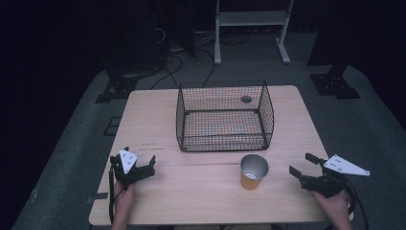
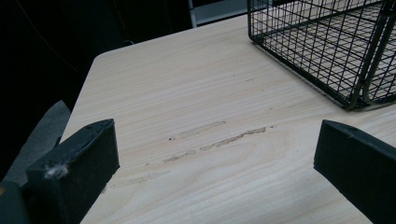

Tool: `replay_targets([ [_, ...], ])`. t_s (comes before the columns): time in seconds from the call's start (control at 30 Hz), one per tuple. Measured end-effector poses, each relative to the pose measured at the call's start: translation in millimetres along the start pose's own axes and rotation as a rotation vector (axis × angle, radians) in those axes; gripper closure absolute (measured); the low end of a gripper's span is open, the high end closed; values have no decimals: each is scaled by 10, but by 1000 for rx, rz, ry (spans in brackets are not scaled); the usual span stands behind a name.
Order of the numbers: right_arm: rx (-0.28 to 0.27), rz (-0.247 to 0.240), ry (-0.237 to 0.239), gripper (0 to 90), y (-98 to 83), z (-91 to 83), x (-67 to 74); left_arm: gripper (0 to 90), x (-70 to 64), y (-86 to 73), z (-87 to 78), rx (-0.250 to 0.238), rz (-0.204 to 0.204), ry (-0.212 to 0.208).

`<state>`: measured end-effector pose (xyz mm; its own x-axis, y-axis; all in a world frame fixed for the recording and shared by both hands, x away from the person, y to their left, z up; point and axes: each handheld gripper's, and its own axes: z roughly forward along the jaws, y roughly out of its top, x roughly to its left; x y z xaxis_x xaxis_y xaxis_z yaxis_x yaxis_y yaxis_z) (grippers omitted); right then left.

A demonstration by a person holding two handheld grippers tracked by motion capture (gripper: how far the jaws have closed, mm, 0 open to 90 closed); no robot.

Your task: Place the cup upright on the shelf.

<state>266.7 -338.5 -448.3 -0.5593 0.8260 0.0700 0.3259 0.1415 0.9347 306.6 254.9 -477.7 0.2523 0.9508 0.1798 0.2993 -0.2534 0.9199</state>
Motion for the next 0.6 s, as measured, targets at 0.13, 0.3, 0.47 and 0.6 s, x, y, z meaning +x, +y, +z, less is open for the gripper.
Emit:
replay_targets([
  [0.13, 2, -3, 6, 147, 10, 6, 38, 0, 0, -1, -1, 0, -1, 0],
  [0.3, 9, -13, 13, 147, 14, 1, 107, 0, 1, -1, -1, -2, 0, -3],
  [0.47, 18, -32, 42, 147, 16, 4, 215, 0, -6, -2, -5, -4, 5, -3],
  [0.6, 22, -38, 60, 147, 26, 7, 281, 0, -3, -3, -5, -6, 2, -4],
])
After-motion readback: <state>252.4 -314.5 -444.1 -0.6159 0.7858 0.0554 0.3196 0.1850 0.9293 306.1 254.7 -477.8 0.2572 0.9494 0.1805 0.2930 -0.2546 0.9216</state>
